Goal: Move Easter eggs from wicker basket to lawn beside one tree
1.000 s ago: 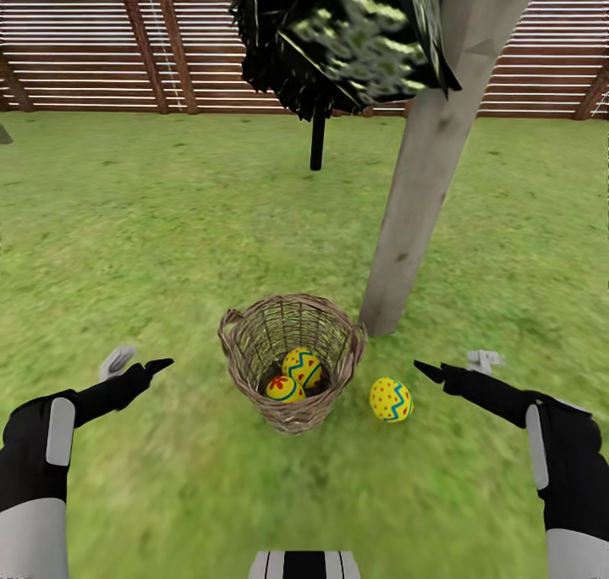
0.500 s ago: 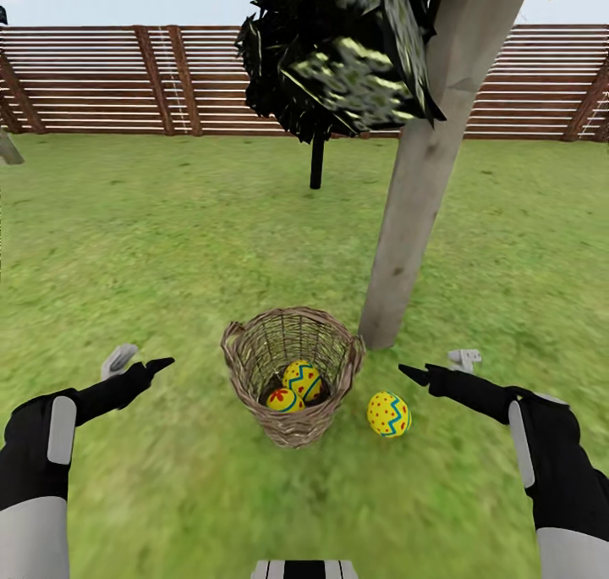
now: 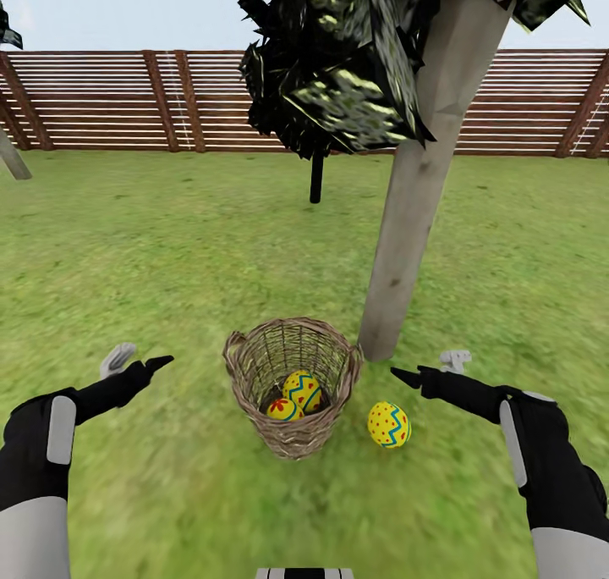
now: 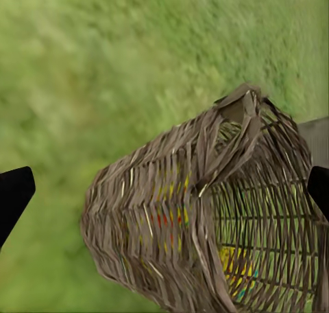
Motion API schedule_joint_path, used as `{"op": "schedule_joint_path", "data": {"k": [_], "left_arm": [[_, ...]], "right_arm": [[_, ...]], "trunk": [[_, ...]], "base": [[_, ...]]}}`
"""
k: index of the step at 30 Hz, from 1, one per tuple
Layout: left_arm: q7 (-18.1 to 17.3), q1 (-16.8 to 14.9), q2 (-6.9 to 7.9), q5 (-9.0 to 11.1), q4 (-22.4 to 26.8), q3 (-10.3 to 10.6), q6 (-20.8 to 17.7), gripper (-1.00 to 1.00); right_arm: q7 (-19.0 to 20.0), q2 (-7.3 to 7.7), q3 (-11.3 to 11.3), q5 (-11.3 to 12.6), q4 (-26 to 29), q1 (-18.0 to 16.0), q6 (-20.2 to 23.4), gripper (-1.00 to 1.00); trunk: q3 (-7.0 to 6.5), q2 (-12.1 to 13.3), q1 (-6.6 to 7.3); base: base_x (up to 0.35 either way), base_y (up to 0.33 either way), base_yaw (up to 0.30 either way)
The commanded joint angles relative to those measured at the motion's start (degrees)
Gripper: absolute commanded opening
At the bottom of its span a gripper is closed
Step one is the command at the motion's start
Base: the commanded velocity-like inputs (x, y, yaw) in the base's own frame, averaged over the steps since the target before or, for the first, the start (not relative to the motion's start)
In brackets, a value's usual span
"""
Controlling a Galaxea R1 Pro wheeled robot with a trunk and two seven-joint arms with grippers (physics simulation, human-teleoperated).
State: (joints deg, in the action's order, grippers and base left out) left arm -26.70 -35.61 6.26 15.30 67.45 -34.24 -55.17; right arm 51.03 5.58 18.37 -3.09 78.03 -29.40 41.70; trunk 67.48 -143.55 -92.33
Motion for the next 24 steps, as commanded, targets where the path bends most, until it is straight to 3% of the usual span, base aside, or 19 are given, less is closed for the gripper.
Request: {"op": "schedule_joint_path", "data": {"k": [1, 6, 22, 24], "left_arm": [[-0.4, 0.0, -0.02, -0.2, -0.1, -0.1, -0.3, 1.00], [-0.4, 0.0, -0.02, -0.1, -0.4, -0.2, -0.3, 1.00], [-0.5, 0.0, -0.02, -0.1, -0.5, -0.1, -0.4, 1.00], [-0.5, 0.0, -0.03, -0.1, -0.5, -0.1, -0.4, 1.00]], "right_arm": [[0.4, -0.03, 0.0, -0.3, 0.0, 0.0, 0.3, 1.00], [0.3, -0.05, -0.1, -0.3, -0.1, 0.0, 0.3, 1.00], [0.2, -0.06, -0.2, -0.4, -0.1, 0.0, 0.3, 1.00], [-0.8, -0.75, -0.6, -0.5, -0.2, 0.0, 0.4, 1.00]], "trunk": [[0.05, 0.0, 0.01], [0.05, 0.0, 0.01], [0.05, 0.0, 0.01], [0.05, 0.0, 0.01]], "base": [[0.000, 0.000, 0.000], [0.023, 0.077, 0.000], [0.014, 0.307, 0.000], [0.000, 0.317, 0.000]]}}
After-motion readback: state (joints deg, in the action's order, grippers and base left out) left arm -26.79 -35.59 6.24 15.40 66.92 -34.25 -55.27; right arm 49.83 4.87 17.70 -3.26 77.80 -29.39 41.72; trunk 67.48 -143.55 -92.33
